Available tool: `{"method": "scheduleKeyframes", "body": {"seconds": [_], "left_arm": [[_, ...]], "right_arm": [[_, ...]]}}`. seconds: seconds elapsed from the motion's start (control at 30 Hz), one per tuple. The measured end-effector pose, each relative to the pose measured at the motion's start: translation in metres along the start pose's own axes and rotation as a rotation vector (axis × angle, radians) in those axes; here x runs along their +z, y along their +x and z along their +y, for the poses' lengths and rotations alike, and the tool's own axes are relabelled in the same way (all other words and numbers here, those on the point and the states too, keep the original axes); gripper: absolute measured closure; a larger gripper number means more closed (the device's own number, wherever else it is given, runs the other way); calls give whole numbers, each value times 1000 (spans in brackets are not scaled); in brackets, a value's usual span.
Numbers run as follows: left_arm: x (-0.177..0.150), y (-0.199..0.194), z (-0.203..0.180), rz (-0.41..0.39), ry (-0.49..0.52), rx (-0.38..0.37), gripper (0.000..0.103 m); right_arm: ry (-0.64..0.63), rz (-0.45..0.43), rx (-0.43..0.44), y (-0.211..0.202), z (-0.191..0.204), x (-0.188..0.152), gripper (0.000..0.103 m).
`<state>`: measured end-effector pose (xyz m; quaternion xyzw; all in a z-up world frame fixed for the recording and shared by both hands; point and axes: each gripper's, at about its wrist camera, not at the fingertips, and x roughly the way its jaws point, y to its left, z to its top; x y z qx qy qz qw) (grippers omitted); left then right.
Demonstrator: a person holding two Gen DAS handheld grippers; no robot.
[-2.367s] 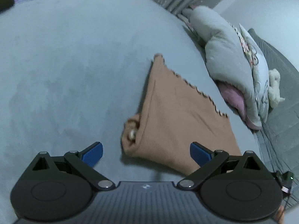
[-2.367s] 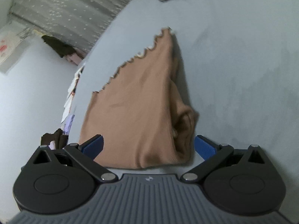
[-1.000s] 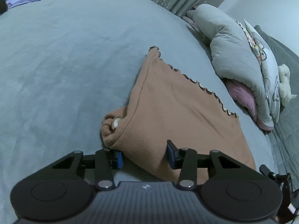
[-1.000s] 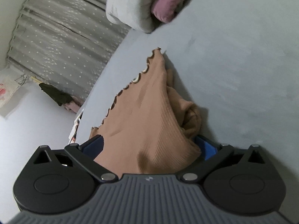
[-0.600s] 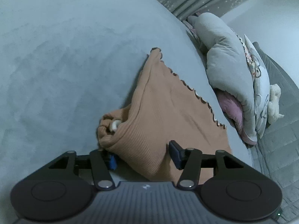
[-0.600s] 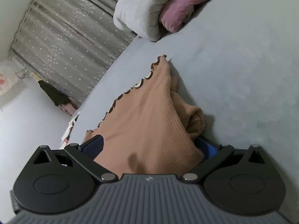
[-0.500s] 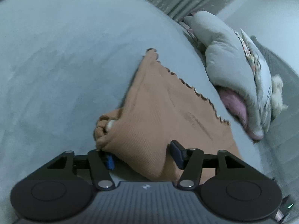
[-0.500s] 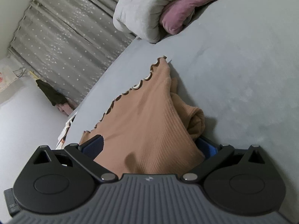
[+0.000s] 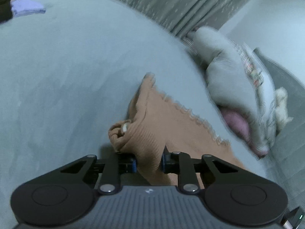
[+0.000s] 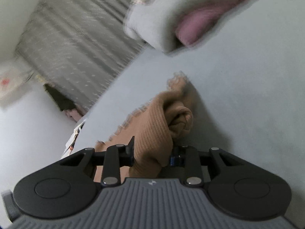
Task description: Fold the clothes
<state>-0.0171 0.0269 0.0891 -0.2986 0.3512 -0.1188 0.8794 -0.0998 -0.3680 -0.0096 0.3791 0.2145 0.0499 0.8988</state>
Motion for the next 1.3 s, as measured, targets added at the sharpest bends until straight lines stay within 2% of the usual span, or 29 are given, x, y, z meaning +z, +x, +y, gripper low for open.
{"method": "scheduleKeyframes", "body": {"seconds": [0.13, 0.27, 0.47, 0.6, 0.73, 0.77, 0.87, 0.93, 1.0, 1.13, 1.23, 1.27, 1.3], "left_arm": [[42, -33, -8, -14, -126, -117, 83], [57, -60, -24, 10, -156, -149, 83], [50, -73, -46, 18, -144, -135, 83], [55, -53, -93, 75, -93, -101, 83], [58, -32, -158, 82, -16, -129, 83], [57, -16, -193, 99, 16, -154, 83], [44, 27, -268, 165, 85, -189, 83], [28, 72, -330, 229, 136, -211, 83], [13, 101, -371, 264, 172, -238, 83], [-67, 171, -410, 341, 294, -217, 83], [-129, 225, -437, 399, 388, -197, 82], [-149, 243, -446, 418, 419, -190, 80], [-170, 261, -455, 437, 450, -183, 73]], "right_arm": [[-67, -9, 99, -21, 30, 30, 72], [-104, -13, 194, -51, 55, 57, 72], [83, 78, 261, -63, 30, 71, 71], [161, 45, 239, -78, 2, 84, 72], [169, -68, 215, -114, -22, 110, 72], [170, -96, 205, -122, -28, 116, 72], [195, -236, 133, -162, -67, 147, 72], [214, -330, 80, -190, -95, 166, 72], [180, -452, -10, -218, -116, 185, 72], [12, -675, -220, -267, -133, 196, 72], [-161, -824, -397, -295, -140, 190, 72], [-185, -863, -453, -301, -146, 185, 72], [-190, -889, -497, -305, -152, 182, 72]]}}
